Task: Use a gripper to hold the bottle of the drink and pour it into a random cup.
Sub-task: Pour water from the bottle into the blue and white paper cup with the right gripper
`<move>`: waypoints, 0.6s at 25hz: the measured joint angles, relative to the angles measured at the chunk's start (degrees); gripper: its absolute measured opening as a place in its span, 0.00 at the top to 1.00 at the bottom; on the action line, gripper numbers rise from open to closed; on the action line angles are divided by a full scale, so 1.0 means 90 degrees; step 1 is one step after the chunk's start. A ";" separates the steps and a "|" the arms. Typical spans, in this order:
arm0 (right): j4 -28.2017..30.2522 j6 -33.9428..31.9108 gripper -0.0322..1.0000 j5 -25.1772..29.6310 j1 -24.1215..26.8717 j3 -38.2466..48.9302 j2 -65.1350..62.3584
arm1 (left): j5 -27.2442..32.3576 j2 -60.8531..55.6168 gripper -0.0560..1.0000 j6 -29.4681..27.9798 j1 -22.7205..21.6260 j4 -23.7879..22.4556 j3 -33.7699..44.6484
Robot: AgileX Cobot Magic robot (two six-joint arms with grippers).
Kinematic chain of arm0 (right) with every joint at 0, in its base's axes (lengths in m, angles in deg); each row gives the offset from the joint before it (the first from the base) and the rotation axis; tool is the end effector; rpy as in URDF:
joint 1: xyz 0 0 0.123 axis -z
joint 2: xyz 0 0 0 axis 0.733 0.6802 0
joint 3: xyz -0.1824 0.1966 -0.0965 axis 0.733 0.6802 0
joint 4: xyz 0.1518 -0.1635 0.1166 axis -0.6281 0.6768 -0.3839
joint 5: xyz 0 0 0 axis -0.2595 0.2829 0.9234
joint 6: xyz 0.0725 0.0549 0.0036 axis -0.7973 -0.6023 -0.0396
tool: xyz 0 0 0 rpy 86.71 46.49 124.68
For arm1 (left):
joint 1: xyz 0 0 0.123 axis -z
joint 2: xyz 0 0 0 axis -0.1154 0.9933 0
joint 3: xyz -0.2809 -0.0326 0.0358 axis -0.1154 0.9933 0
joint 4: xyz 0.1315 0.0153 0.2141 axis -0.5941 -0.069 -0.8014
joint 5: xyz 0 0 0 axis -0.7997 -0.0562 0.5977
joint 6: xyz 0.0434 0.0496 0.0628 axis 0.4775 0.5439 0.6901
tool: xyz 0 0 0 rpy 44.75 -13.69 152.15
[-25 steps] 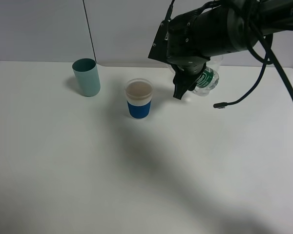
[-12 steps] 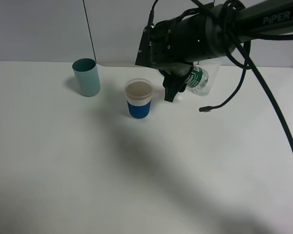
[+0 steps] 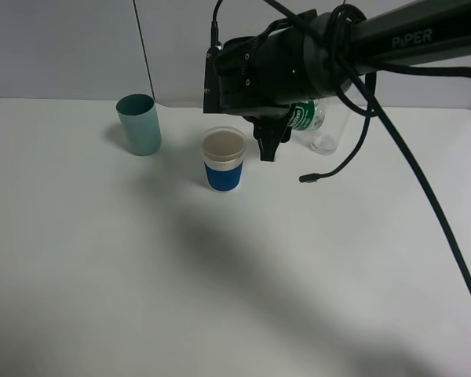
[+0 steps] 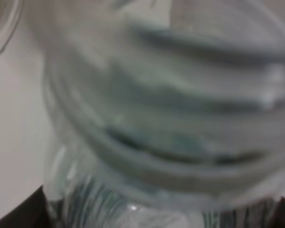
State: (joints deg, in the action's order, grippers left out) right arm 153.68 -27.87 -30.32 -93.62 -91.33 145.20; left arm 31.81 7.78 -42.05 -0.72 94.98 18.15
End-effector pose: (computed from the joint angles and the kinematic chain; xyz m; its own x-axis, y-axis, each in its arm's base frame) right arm 0.3370 0.2596 0.1881 -0.2215 -0.9648 0.1415 -0.6277 0.0300 -0.7779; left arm 0.0140 -0.0080 0.2816 -0.5450 0.0677 -0.8357 0.0374 0.9977 0.0564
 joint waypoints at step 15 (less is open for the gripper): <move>0.0169 0.0779 0.40 0.0336 0.0000 -0.0006 0.0002 | 0.0000 0.0000 0.01 0.0000 0.0000 0.0000 0.0000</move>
State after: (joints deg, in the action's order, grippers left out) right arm 155.20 -20.86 -27.29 -93.62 -91.39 145.21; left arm 31.81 7.78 -42.05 -0.72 94.98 18.15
